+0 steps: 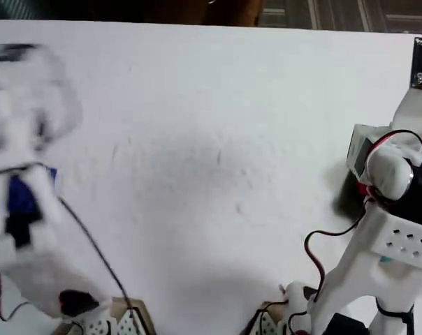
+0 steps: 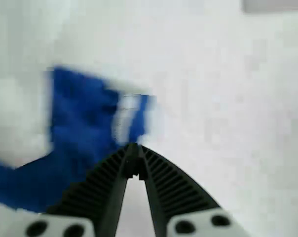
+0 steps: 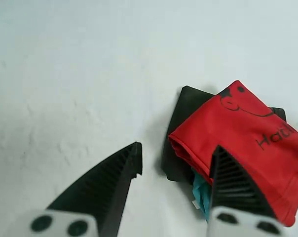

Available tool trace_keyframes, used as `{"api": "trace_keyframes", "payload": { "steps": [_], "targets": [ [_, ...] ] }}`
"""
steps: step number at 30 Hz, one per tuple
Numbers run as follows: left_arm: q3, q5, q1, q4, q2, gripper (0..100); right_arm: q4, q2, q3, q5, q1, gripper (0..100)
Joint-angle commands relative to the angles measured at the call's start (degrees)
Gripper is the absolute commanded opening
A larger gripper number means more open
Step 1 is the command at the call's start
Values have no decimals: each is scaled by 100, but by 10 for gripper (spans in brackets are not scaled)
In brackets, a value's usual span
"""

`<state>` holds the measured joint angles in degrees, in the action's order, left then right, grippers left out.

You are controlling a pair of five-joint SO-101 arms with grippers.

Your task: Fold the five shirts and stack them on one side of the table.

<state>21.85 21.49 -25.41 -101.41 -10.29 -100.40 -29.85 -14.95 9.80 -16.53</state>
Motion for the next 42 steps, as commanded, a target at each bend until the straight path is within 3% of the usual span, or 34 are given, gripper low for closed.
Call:
{"api": "trace_keyframes", "payload": {
  "steps": [1, 4, 7, 10, 16, 20, 22, 25, 38, 42],
  "targets": [
    [-1288, 220, 1899, 105, 1925, 25, -13, -40, -202, -35, -13, 230],
    [-1736, 202, 2813, 404, 2866, 25, -13, -40, -202, -18, -31, 230],
    [-1886, -273, 2637, 774, 3270, 27, -84, -48, -202, -18, -259, 230],
    [-2088, -712, 1837, 1011, 3235, 28, -84, -48, -202, -9, -576, 230],
    [-2105, -800, -308, 1248, 2593, 44, -84, -48, -202, -9, -725, 230],
    [-1763, -844, -1776, 1978, 1952, 127, -84, -40, -193, -9, -699, 230],
    [-1516, -1240, -2409, 2347, 1582, 148, -84, -40, -193, -9, -699, 230],
    [-1068, -1635, -2989, 2725, 949, 151, -84, -40, -193, -9, -699, 230],
    [1393, -1697, -3015, 2857, -2277, 151, -84, -40, -193, 26, -716, 230],
    [2149, -1697, -2963, 2523, -2936, 151, -92, -48, -193, 325, -708, 230]
  ]
}}
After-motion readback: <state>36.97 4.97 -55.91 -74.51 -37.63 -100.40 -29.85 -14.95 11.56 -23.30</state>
